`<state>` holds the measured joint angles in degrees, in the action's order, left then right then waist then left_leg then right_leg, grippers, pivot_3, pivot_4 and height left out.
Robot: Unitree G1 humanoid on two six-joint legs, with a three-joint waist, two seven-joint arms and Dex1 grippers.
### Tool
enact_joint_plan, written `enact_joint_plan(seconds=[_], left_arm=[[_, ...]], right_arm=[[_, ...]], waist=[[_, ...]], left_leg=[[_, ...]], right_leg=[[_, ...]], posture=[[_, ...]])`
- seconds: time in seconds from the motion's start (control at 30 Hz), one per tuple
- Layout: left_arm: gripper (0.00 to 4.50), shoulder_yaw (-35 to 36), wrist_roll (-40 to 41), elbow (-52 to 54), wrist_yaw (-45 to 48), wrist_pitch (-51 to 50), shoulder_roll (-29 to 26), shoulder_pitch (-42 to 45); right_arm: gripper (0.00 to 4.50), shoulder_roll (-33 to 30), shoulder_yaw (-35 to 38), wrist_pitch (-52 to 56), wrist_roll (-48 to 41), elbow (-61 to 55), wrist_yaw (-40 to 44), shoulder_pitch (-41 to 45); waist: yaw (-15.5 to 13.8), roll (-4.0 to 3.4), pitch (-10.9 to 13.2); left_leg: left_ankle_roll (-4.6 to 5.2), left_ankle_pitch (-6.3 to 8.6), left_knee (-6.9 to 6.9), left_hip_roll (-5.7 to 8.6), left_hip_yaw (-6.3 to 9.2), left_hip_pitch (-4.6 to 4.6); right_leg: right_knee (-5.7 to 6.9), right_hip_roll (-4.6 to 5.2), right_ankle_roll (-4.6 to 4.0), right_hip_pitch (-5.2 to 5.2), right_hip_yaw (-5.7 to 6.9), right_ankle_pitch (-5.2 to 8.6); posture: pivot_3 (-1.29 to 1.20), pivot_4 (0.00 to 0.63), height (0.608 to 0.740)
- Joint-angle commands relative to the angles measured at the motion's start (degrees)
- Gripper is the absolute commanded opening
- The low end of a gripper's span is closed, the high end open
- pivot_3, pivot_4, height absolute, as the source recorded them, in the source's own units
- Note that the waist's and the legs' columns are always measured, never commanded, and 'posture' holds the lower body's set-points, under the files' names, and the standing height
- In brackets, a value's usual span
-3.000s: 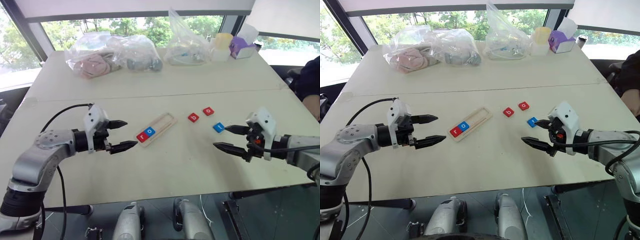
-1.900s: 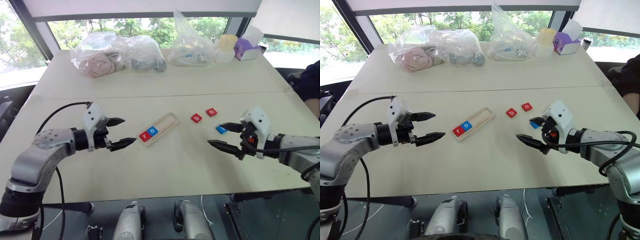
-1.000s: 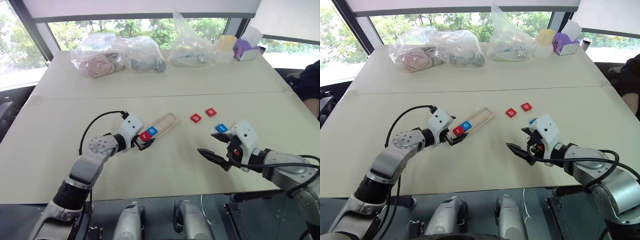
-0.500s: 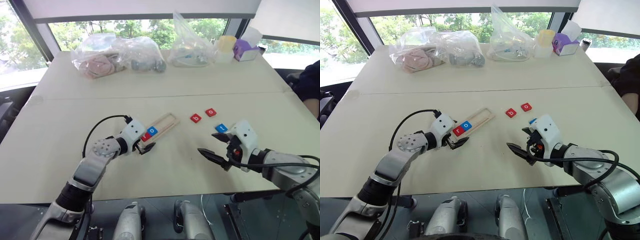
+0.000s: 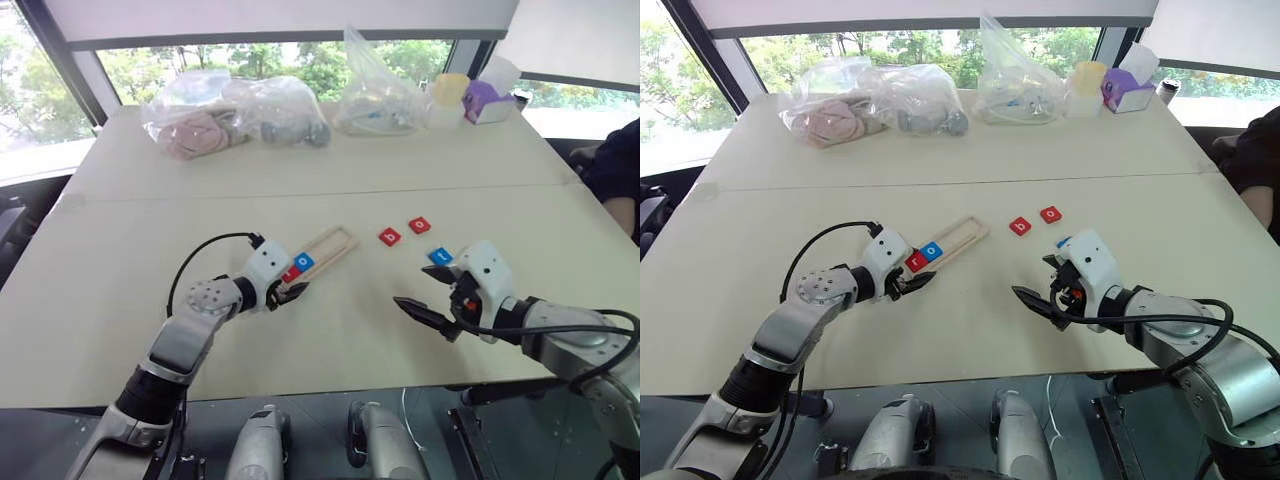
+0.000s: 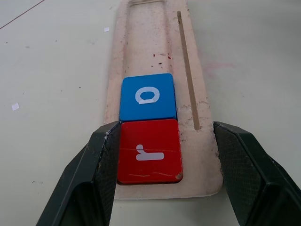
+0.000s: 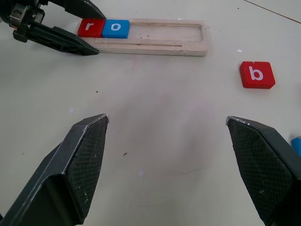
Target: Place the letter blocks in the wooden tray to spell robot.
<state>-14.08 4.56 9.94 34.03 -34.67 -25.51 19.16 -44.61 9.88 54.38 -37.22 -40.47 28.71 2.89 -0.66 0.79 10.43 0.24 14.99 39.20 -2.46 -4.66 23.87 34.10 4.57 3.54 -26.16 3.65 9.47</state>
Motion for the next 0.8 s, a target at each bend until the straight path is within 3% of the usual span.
enact_joint_plan(seconds=[0.03, 0.23, 0.57, 0.8], left_arm=[[2.46, -0.4, 0.6, -2.0, 1.4, -3.0, -0.7, -2.0], [2.46, -2.2, 1.2, 1.3, 7.2, 1.2, -4.2, -3.2], [2.46, -3.8, 1.5, 3.2, 19.8, 17.9, -11.4, -5.3], [2.46, -4.1, 1.9, 2.5, 24.8, 24.1, -13.4, -6.2]], right_arm=[[4.12, -0.5, 0.7, -1.1, 0.4, -1.8, 0.1, 0.9], [4.12, -0.6, 0.8, -1.1, 0.6, -1.6, 0.3, 1.2], [4.12, -0.7, 0.5, -1.1, 1.4, -1.1, 0.9, 1.9], [4.12, -0.5, 0.1, -1.0, 1.8, -1.3, 1.0, 2.0]], waist=[[0.1, -0.04, -0.1], [0.2, -0.05, -0.2], [-0.1, -0.05, -0.2], [-0.1, -0.05, -0.2]], left_leg=[[0.00, 0.00, 0.00, -0.02, -0.01, -0.01], [-0.01, 0.01, -0.09, -0.04, -0.05, -0.01], [-0.02, 0.02, -0.09, -0.10, -0.05, 0.24], [-0.02, 0.02, -0.09, -0.10, -0.05, 0.42]], right_leg=[[0.00, 0.00, 0.00, 0.01, 0.00, 0.00], [-0.02, 0.00, 0.00, -0.05, 0.00, 0.01], [-0.15, 0.10, -0.01, -0.21, 0.01, 0.02], [-0.19, 0.10, -0.01, -0.35, 0.02, 0.01]], posture=[[0.00, 0.150, 0.740], [0.00, 0.150, 0.740], [0.00, 0.150, 0.740], [0.00, 0.150, 0.740]])
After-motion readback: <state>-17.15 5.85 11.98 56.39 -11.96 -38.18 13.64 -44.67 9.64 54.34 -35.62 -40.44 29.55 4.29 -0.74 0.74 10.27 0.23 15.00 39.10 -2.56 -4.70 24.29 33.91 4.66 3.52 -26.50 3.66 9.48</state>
